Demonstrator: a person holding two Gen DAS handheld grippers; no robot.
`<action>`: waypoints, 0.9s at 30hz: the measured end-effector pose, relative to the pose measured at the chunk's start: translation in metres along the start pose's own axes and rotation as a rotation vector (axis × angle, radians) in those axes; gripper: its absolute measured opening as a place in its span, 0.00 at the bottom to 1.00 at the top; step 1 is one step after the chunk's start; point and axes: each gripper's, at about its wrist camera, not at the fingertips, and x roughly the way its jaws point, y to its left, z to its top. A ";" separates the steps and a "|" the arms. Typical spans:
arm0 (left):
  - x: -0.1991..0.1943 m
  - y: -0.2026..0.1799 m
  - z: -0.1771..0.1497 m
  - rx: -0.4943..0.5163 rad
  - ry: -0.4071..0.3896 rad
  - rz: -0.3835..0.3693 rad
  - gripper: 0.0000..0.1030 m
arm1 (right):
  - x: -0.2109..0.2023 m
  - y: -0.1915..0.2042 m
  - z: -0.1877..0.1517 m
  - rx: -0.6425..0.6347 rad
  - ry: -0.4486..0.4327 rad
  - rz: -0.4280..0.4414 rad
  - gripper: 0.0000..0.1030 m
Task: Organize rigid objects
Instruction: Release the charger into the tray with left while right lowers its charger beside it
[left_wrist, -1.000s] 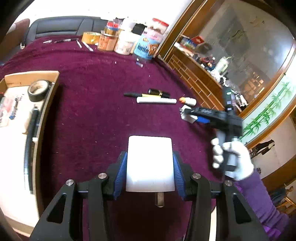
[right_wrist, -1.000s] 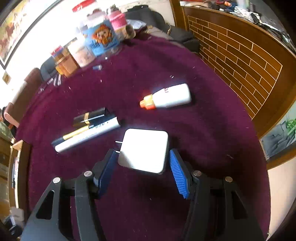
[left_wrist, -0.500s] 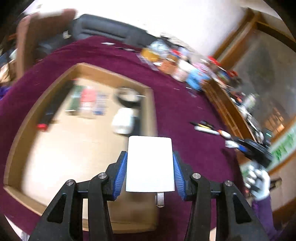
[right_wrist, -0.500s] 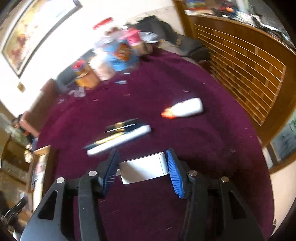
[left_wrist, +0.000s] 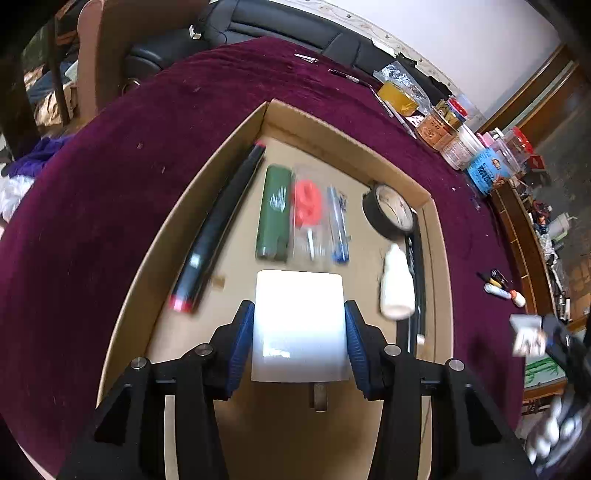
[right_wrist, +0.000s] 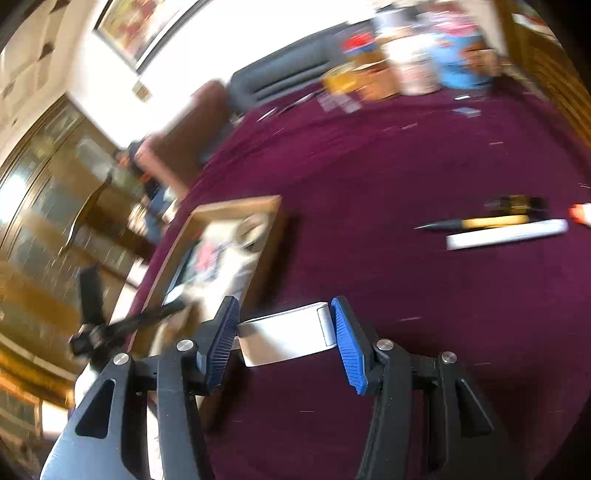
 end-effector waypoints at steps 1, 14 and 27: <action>0.001 0.000 0.002 -0.008 -0.004 0.000 0.42 | 0.012 0.013 -0.001 -0.019 0.023 0.012 0.49; -0.070 0.033 -0.027 -0.018 -0.170 -0.143 0.50 | 0.121 0.118 -0.020 -0.262 0.176 0.040 0.49; -0.084 0.045 -0.044 0.005 -0.215 -0.178 0.52 | 0.105 0.123 -0.056 -0.453 0.226 -0.094 0.54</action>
